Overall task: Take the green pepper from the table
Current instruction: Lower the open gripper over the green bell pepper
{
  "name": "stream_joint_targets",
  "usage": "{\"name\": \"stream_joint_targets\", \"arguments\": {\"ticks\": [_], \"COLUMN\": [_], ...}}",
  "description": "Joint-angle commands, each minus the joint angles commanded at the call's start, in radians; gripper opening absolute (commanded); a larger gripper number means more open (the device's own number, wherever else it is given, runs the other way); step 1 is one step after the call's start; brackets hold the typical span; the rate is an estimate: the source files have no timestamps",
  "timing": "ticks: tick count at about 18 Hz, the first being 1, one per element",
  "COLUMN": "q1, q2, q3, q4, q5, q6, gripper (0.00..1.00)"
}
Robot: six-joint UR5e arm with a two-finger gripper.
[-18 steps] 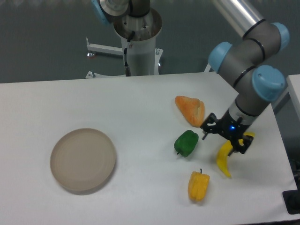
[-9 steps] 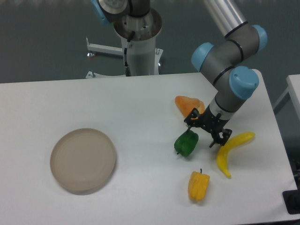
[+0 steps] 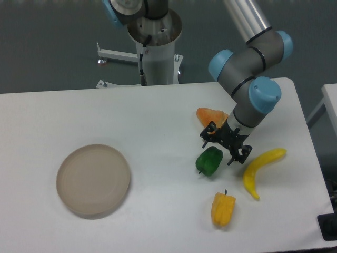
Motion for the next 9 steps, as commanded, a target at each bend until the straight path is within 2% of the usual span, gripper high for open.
{"name": "stream_joint_targets", "arguments": {"ticks": [6, 9], "q1": [0.000, 0.000], "q2": [-0.008, -0.008], "q3": [-0.017, -0.017], "q4": [0.040, 0.040], "q5": [-0.003, -0.003], "q6": [0.012, 0.012], "gripper": [0.98, 0.81]}}
